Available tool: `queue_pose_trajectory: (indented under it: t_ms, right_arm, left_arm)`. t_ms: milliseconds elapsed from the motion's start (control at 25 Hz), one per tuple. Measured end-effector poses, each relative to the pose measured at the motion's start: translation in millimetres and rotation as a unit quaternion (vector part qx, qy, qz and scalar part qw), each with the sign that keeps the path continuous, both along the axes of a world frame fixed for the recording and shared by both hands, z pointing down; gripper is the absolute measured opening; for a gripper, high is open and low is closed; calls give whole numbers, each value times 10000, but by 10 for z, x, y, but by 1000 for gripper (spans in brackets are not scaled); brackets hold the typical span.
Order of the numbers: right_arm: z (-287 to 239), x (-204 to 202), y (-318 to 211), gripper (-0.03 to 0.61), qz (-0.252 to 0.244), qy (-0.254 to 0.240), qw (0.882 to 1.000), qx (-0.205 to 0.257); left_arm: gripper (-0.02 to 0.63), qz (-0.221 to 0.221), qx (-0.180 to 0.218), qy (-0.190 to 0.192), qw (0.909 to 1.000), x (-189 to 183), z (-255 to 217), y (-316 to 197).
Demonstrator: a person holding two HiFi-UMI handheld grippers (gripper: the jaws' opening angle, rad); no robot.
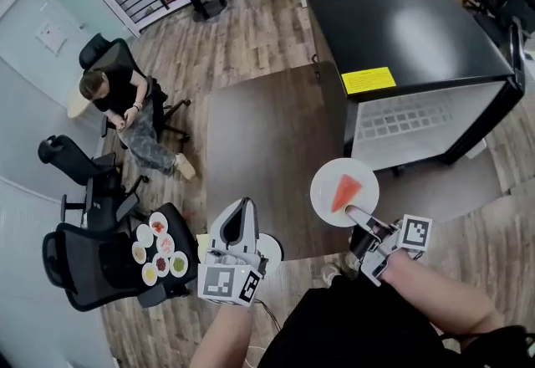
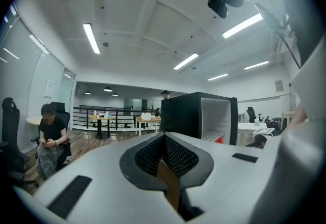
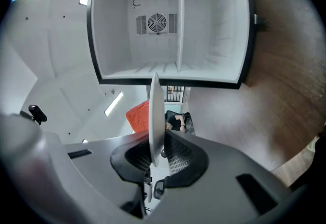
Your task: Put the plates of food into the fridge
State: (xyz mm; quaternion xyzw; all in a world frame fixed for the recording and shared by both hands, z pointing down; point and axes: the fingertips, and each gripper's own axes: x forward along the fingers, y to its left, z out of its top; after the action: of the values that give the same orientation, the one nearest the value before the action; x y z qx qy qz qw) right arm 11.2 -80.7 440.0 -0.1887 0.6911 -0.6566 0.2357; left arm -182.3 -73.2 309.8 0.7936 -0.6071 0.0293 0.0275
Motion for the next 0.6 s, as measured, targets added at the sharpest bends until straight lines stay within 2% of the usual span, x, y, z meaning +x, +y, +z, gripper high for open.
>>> queue_pose_trajectory:
  t_ms: [320, 600]
  right_arm:
    - [-171, 611, 42, 32, 955, -40, 9954, 25]
    - [-314, 992, -71, 32, 1276, -11, 9918, 98]
  left_arm:
    - [5, 723, 174, 141, 9971, 456, -99, -284]
    - [5, 1022, 304, 241, 9940, 806, -166, -447]
